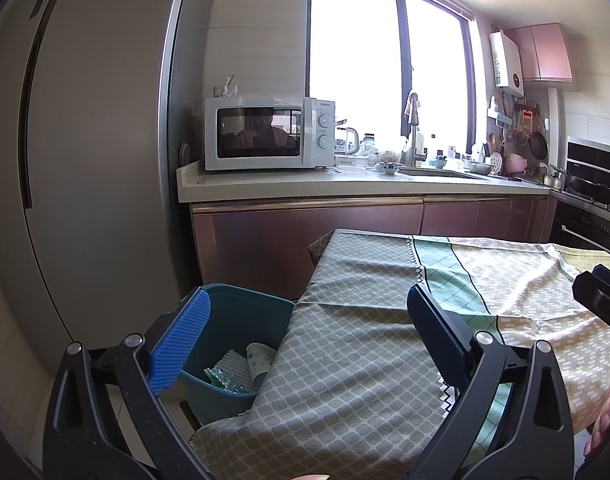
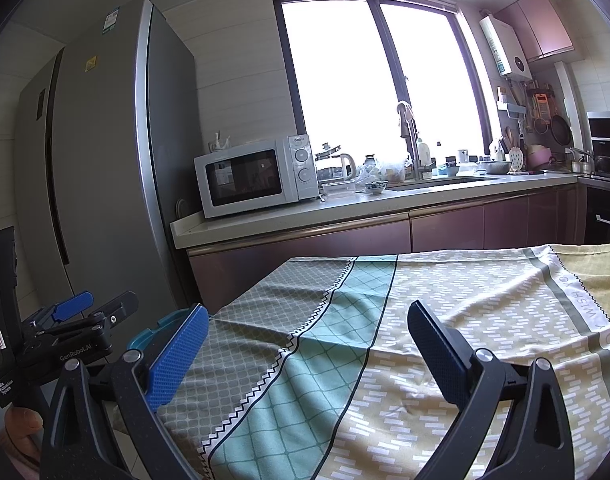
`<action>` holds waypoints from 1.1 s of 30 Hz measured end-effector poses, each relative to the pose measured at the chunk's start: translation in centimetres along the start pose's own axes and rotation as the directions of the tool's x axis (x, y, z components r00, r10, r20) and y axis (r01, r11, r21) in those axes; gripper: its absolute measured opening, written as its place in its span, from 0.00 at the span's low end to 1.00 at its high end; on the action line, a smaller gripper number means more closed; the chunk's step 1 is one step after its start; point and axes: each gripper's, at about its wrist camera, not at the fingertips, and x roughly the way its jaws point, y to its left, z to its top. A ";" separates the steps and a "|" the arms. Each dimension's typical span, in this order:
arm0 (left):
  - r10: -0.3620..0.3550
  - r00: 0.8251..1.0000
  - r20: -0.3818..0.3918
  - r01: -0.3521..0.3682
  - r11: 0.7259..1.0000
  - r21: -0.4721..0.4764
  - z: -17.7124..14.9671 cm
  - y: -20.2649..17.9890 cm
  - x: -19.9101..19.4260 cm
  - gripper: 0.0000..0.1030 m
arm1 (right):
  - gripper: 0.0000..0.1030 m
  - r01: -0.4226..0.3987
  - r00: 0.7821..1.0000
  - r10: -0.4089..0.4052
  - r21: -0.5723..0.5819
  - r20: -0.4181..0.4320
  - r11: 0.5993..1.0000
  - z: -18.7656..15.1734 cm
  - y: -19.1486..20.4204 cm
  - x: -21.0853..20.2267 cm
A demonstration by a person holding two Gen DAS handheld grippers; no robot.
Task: Collect trash
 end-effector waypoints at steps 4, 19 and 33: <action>0.001 1.000 -0.001 -0.001 1.000 -0.001 0.1 0.1 0.1 0.94 | 0.94 0.000 1.000 0.000 0.001 0.000 1.000 -0.1 -0.2 0.0; 0.000 1.000 -0.010 0.000 1.000 0.008 -0.2 -0.5 0.6 0.94 | 0.93 0.002 1.000 -0.002 0.007 -0.005 1.000 -0.3 -0.3 0.1; -0.011 0.999 -0.052 0.012 1.000 0.009 -0.1 -1.4 2.1 0.94 | 0.94 0.005 1.000 -0.005 0.027 -0.016 1.000 -0.4 -1.5 0.9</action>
